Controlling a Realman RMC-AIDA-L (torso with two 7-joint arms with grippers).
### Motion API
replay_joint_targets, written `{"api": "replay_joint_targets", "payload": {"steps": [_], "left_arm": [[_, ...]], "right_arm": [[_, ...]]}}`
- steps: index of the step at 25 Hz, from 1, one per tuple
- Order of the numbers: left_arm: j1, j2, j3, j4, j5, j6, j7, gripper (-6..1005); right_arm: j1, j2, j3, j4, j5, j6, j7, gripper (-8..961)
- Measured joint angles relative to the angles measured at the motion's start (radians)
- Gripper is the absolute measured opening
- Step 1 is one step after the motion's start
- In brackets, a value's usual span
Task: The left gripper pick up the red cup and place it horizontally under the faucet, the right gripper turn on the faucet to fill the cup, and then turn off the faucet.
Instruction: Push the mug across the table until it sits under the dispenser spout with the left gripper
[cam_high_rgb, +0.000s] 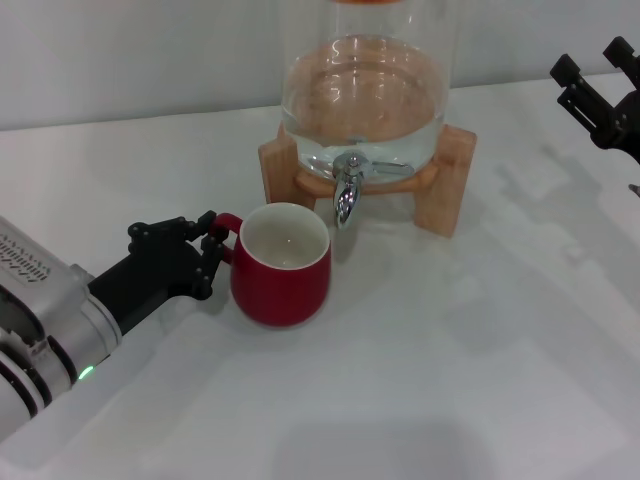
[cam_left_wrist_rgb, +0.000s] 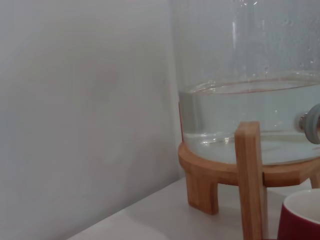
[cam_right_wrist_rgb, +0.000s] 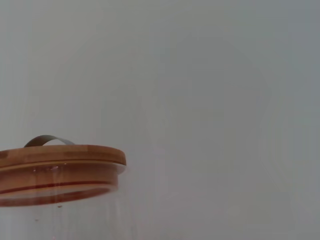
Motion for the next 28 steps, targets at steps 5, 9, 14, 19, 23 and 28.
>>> {"api": "replay_joint_targets", "payload": {"steps": [5,9,14,19,23,28], "left_arm": [[-0.011,0.0,0.009,0.001,0.001,0.006,0.0,125],[-0.018,0.0,0.021,0.0,0.001,0.007,0.0,125],[-0.019,-0.002,0.033,-0.006,0.001,0.007,0.0,124],[-0.025,-0.002,0.054,-0.008,0.001,0.007,0.0,124],[-0.031,-0.003,0.072,-0.009,0.001,0.008,0.0,124],[-0.035,-0.003,0.077,-0.009,0.001,0.017,-0.001,124]], "right_arm": [[0.002,0.0,-0.003,-0.009,0.0,0.0,0.0,833],[0.005,0.001,-0.006,-0.012,0.0,0.0,0.0,833],[0.005,0.001,-0.007,-0.012,0.0,0.0,0.002,833],[0.004,0.002,-0.014,-0.012,0.0,0.0,0.004,833],[0.003,0.002,-0.017,-0.012,0.0,0.0,0.006,833],[0.001,0.002,-0.024,-0.012,0.0,-0.002,0.006,833]]}}
